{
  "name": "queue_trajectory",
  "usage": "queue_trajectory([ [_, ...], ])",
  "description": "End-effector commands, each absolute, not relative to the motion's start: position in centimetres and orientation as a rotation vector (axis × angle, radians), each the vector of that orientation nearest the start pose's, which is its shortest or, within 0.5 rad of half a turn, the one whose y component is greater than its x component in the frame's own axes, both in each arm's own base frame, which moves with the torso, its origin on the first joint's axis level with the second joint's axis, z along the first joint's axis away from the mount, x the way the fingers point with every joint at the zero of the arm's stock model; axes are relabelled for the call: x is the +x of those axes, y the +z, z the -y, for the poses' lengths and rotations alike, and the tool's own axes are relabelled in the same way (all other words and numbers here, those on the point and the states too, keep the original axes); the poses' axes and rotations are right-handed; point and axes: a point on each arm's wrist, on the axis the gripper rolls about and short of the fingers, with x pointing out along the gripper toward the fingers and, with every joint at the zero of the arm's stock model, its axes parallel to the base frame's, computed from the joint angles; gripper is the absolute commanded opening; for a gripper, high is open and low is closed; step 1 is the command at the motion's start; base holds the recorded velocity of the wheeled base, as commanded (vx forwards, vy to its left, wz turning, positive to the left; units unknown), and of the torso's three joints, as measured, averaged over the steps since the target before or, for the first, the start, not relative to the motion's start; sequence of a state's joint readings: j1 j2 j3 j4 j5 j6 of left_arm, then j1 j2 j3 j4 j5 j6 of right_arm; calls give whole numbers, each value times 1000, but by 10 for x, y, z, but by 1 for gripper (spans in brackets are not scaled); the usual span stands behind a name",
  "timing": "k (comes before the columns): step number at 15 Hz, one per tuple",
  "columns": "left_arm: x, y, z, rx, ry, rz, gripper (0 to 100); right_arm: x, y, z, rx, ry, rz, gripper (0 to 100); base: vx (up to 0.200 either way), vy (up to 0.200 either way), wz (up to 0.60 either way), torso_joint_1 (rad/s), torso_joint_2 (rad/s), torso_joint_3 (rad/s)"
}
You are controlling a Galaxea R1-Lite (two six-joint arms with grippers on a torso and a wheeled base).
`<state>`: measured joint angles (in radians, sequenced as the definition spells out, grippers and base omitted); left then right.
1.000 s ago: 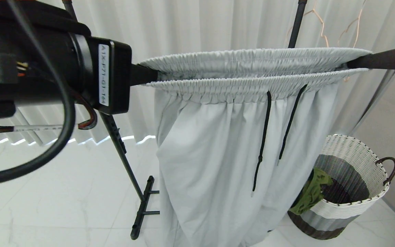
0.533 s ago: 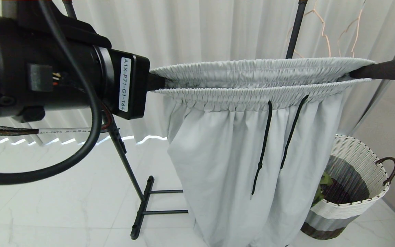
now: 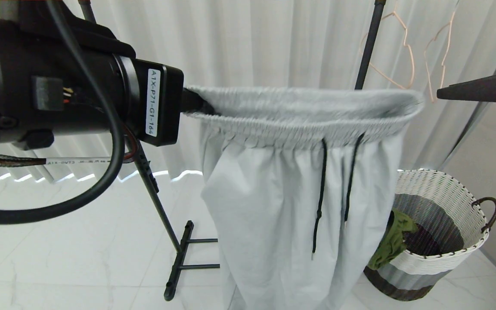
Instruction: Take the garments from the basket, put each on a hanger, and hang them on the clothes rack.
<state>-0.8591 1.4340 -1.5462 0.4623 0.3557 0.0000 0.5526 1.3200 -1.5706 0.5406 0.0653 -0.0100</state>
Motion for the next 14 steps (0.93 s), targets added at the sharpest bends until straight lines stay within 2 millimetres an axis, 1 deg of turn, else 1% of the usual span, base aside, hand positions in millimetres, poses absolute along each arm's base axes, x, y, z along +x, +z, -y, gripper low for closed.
queue_trajectory([
  [1,148,358,160,200,-500,-288,0,147,377,-93,-82,618,-284,100,0,0,0,0,0,0],
  [5,150,359,157,196,-483,-285,0,146,378,-90,-79,607,-285,100,0,0,0,0,0,0],
  [6,149,359,154,219,-472,-276,0,148,376,-86,-87,556,-301,100,0,0,0,0,0,0],
  [7,152,359,147,258,-432,-269,0,150,373,-80,-107,463,-334,100,0,0,0,0,0,0],
  [9,163,359,128,340,-342,-263,0,150,363,-65,-156,248,-432,100,0,0,0,0,0,0],
  [10,169,359,119,358,-299,-263,0,147,361,-57,-172,168,-462,100,0,0,0,0,0,0],
  [12,172,362,110,347,-264,-260,0,145,361,-45,-184,84,-467,100,0,0,0,0,0,0],
  [14,167,363,105,336,-284,-254,0,147,361,-32,-251,-12,-473,100,0,0,0,0,0,0],
])
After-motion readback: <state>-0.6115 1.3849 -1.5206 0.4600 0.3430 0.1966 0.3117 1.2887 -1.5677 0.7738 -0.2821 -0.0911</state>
